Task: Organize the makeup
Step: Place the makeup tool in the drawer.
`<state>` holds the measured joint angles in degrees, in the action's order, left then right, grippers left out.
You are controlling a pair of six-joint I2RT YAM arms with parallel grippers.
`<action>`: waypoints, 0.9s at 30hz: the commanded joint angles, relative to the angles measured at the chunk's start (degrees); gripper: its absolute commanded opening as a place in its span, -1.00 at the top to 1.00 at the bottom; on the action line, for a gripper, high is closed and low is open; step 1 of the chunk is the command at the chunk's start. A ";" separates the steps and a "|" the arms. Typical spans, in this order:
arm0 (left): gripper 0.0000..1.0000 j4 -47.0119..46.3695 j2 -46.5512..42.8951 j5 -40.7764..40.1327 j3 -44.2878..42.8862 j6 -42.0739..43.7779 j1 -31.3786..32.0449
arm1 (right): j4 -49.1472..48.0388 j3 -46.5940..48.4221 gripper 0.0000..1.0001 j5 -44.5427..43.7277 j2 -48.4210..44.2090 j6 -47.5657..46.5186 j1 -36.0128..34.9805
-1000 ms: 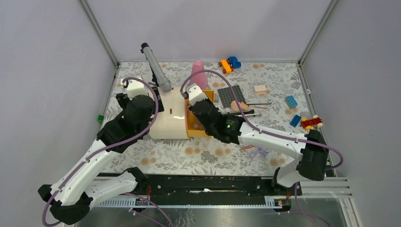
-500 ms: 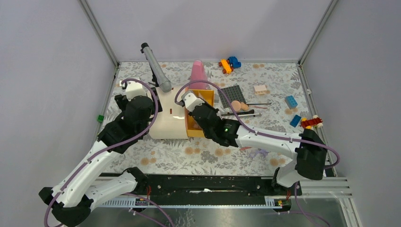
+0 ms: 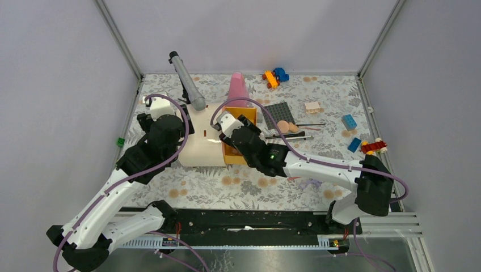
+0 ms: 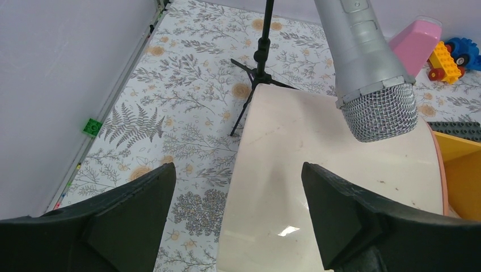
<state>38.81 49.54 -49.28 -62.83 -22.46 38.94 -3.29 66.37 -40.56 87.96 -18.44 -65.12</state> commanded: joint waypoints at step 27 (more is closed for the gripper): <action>-0.91 -0.54 4.90 6.46 -4.20 1.79 -0.55 | 33.75 -4.82 -0.77 5.09 -22.04 50.25 22.38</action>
<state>39.38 53.84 -44.01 -63.75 -21.98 38.70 22.20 62.81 -38.96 70.48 19.90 -49.98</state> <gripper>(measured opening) 0.952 0.879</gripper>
